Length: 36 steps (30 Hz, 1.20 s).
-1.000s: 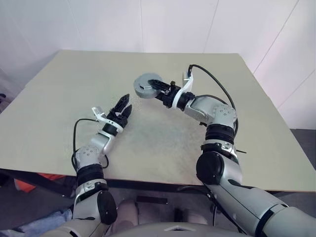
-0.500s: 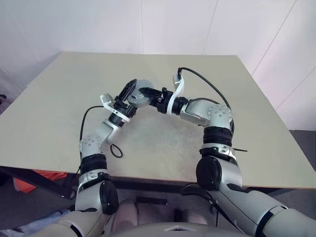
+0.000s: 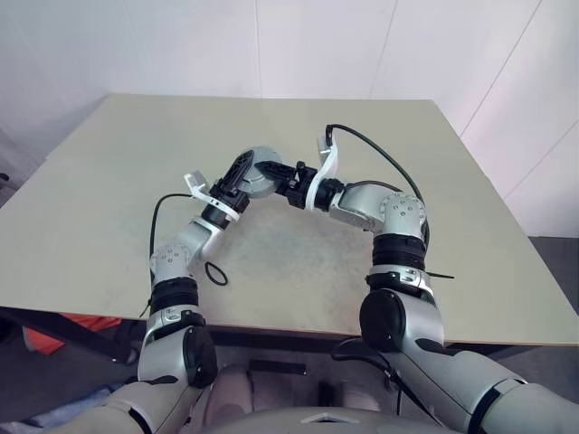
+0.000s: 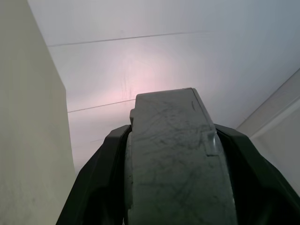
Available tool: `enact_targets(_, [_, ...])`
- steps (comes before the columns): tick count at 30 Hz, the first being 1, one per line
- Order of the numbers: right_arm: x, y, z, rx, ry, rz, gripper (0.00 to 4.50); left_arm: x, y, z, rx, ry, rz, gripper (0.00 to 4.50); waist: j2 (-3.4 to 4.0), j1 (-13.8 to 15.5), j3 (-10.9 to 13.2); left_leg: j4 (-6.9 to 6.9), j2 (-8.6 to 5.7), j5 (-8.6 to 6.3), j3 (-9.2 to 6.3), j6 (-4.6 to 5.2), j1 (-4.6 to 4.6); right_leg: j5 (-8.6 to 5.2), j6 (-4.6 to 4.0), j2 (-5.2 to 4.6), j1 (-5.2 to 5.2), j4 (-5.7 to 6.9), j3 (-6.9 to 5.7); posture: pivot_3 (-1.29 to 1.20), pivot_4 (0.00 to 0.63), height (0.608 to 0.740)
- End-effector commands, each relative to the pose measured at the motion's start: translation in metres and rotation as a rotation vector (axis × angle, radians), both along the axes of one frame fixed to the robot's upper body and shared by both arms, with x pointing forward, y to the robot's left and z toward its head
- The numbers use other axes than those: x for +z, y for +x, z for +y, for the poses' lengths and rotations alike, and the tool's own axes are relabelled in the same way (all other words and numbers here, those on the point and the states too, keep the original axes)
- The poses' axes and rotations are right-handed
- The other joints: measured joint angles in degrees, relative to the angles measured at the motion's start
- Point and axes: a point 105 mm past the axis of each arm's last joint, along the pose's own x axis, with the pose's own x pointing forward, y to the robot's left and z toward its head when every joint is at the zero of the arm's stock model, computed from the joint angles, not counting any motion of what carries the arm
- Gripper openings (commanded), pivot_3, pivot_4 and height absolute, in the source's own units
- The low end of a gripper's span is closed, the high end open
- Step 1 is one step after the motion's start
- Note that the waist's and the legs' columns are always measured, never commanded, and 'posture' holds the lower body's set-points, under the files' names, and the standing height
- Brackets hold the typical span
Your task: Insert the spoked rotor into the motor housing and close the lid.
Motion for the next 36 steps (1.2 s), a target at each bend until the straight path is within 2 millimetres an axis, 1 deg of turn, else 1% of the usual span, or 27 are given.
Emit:
enact_targets(1, [0.030, 0.007, -0.004, -0.059, 0.066, -0.134, 2.43, 0.009, 0.002, -0.003, -0.007, 0.025, -0.032, 2.25, 0.00, 0.00, 0.00, 0.01, 0.00, 0.00, 0.00, 0.00, 0.00, 0.00, 0.00, 0.00, 0.00, 0.00, 0.00, 0.00, 0.000, 0.740])
enact_targets(3, [0.025, 0.019, -0.013, -0.152, 0.007, -0.154, 3.07, 0.007, 0.003, -0.002, 0.003, 0.033, -0.026, 2.25, 0.00, 0.01, 0.00, 0.05, 0.01, 0.00, 0.00, 0.00, -0.03, 0.00, 0.00, 0.00, 0.00, 0.01, 0.00, 0.00, 0.000, 0.740])
enact_targets(7, [0.013, 0.041, -0.034, -0.348, -0.179, -0.215, 4.40, -0.001, 0.005, 0.005, 0.046, 0.062, -0.007, 2.25, -0.02, 0.05, 0.01, 0.11, 0.00, 0.00, 0.00, 0.00, -0.05, 0.00, 0.00, -0.01, 0.02, 0.01, 0.00, 0.00, 0.000, 0.740])
enact_targets(8, [0.009, 0.045, -0.038, -0.388, -0.229, -0.236, 4.40, -0.004, 0.007, 0.009, 0.079, 0.085, 0.002, 2.25, -0.02, 0.03, 0.01, 0.12, 0.00, 0.00, -0.01, 0.00, -0.07, 0.00, 0.00, -0.01, 0.01, 0.01, 0.00, 0.00, 0.000, 0.740])
enact_targets(10, [-0.003, 0.051, -0.045, -0.446, -0.297, -0.228, 4.40, -0.019, 0.020, 0.031, 0.257, 0.171, 0.074, 2.25, -0.02, -0.01, 0.01, 0.14, 0.01, 0.00, -0.03, 0.00, -0.08, 0.00, 0.00, 0.00, 0.01, 0.02, -0.01, 0.00, 0.000, 0.740])
enact_targets(11, [-0.007, 0.053, -0.048, -0.459, -0.313, -0.222, 4.40, -0.027, 0.027, 0.049, 0.368, 0.201, 0.124, 2.25, -0.02, -0.08, 0.01, 0.14, 0.02, 0.00, -0.04, 0.00, -0.07, 0.00, 0.00, 0.00, 0.01, 0.02, -0.02, 0.00, 0.000, 0.740])
enact_targets(13, [-0.011, 0.053, -0.049, -0.460, -0.315, -0.224, 4.40, -0.038, 0.033, 0.087, 0.572, 0.241, 0.205, 2.25, -0.03, -0.42, 0.01, 0.14, 0.04, 0.00, -0.04, 0.00, -0.03, 0.00, 0.00, 0.02, 0.04, 0.02, -0.02, 0.00, 0.000, 0.740])
enact_targets(17, [-0.016, 0.051, -0.047, -0.443, -0.312, -0.225, 4.40, -0.046, 0.033, 0.145, 0.823, 0.328, 0.285, 2.25, -0.11, -0.61, 0.06, 0.19, 0.14, 0.00, -0.09, 0.01, -0.07, 0.04, -0.06, 0.34, -0.04, 0.01, -0.01, 0.00, 0.000, 0.740])
enact_targets(19, [-0.017, 0.049, -0.045, -0.424, -0.313, -0.228, 4.40, -0.045, 0.030, 0.170, 0.908, 0.352, 0.300, 2.25, -0.12, -0.28, 0.07, 0.20, 0.36, 0.00, -0.17, 0.01, -0.16, 0.08, -0.13, 0.58, -0.12, 0.02, -0.04, 0.00, 0.000, 0.740])
enact_targets(21, [-0.018, 0.047, -0.042, -0.402, -0.310, -0.233, 4.40, -0.040, 0.028, 0.184, 0.948, 0.351, 0.292, 2.25, -0.13, -0.05, 0.07, 0.19, 0.43, 0.00, -0.19, 0.00, -0.16, 0.08, -0.14, 0.62, -0.12, 0.04, -0.08, 0.00, 0.000, 0.740])
enact_targets(24, [-0.019, 0.047, -0.039, -0.390, -0.313, -0.238, 4.40, -0.036, 0.027, 0.197, 0.985, 0.362, 0.288, 2.25, -0.14, 0.36, 0.07, 0.20, 0.45, -0.01, -0.19, 0.01, -0.18, 0.08, -0.14, 0.52, -0.08, 0.04, -0.07, 0.00, 0.000, 0.740])
enact_targets(27, [-0.020, 0.048, -0.039, -0.390, -0.311, -0.234, 4.40, -0.038, 0.025, 0.204, 1.000, 0.387, 0.302, 2.25, -0.17, 0.51, 0.06, 0.33, 0.45, -0.03, -0.19, 0.03, -0.18, 0.08, -0.14, 0.47, -0.01, 0.05, -0.06, 0.00, 0.000, 0.740])
enact_targets(29, [-0.020, 0.047, -0.038, -0.382, -0.300, -0.226, 4.45, -0.041, 0.023, 0.207, 1.016, 0.402, 0.317, 2.87, -0.19, 0.50, 0.07, 0.42, 0.47, -0.02, -0.19, 0.02, -0.17, 0.08, -0.14, 0.46, 0.00, 0.12, -0.06, 0.00, 0.000, 0.740])
enact_targets(30, [-0.020, 0.048, -0.038, -0.380, -0.300, -0.225, 4.45, -0.043, 0.022, 0.208, 1.022, 0.407, 0.323, 3.09, -0.20, 0.47, 0.07, 0.46, 0.48, -0.02, -0.19, 0.01, -0.16, 0.08, -0.15, 0.46, 0.00, 0.19, -0.06, 0.00, 0.000, 0.740])
enact_targets(31, [-0.020, 0.048, -0.038, -0.381, -0.305, -0.226, 4.45, -0.045, 0.022, 0.209, 1.029, 0.419, 0.336, 3.40, -0.20, 0.40, 0.08, 0.49, 0.48, -0.01, -0.19, 0.00, -0.13, 0.08, -0.15, 0.46, 0.00, 0.25, -0.05, 0.00, 0.000, 0.740])
enact_targets(34, [-0.023, 0.048, -0.038, -0.381, -0.311, -0.224, 4.45, -0.047, 0.020, 0.216, 1.054, 0.451, 0.366, 4.45, -0.21, 0.27, 0.08, 0.52, 0.50, 0.07, -0.19, -0.13, -0.05, 0.08, -0.17, 0.46, -0.02, 0.46, -0.02, 0.00, 0.000, 0.740])
enact_targets(36, [-0.024, 0.048, -0.037, -0.378, -0.310, -0.221, 4.45, -0.044, 0.019, 0.223, 1.074, 0.461, 0.367, 4.49, -0.21, 0.13, 0.08, 0.52, 0.50, 0.11, -0.19, -0.21, 0.05, 0.07, -0.19, 0.47, -0.01, 0.57, 0.00, 0.00, 0.000, 0.740])
